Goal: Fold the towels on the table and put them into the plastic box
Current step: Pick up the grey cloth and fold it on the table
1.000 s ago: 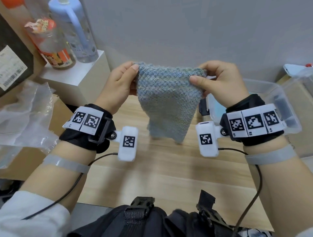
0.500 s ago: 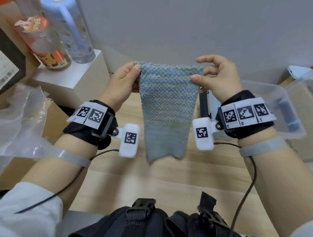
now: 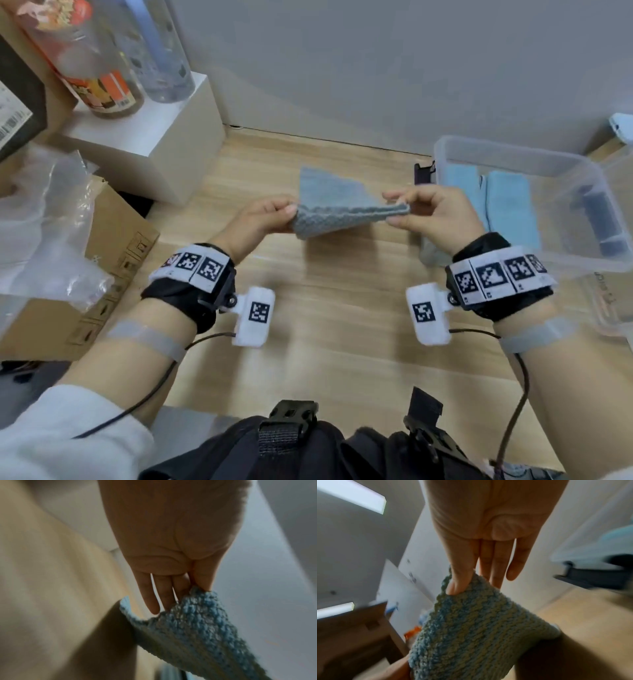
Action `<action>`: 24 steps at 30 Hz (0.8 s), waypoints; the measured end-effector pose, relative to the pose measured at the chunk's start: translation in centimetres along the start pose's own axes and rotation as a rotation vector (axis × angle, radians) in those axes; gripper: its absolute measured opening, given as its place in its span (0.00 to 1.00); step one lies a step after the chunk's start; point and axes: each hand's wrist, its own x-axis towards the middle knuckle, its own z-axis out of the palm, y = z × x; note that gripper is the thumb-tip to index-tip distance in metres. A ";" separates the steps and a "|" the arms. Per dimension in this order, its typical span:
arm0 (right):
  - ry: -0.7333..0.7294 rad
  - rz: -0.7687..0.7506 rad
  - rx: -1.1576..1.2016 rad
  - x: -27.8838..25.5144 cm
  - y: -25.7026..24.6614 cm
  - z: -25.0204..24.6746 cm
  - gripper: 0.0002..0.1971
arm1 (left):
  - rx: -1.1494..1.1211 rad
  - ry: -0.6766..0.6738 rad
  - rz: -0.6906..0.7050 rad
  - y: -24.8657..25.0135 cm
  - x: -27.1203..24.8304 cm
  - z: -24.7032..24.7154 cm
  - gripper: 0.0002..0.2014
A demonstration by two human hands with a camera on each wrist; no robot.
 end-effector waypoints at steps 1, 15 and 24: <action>-0.080 0.064 -0.015 -0.7 2.0 0.7 0.14 | -0.032 -0.014 -0.084 -2.2 -0.8 0.4 0.11; -0.154 0.433 -0.106 -4.6 13.8 7.3 0.12 | -0.048 0.092 -0.501 -11.2 -4.3 3.6 0.12; 0.056 0.415 -0.457 -3.4 14.0 8.1 0.14 | 0.379 0.376 -0.385 -12.6 -2.2 4.3 0.08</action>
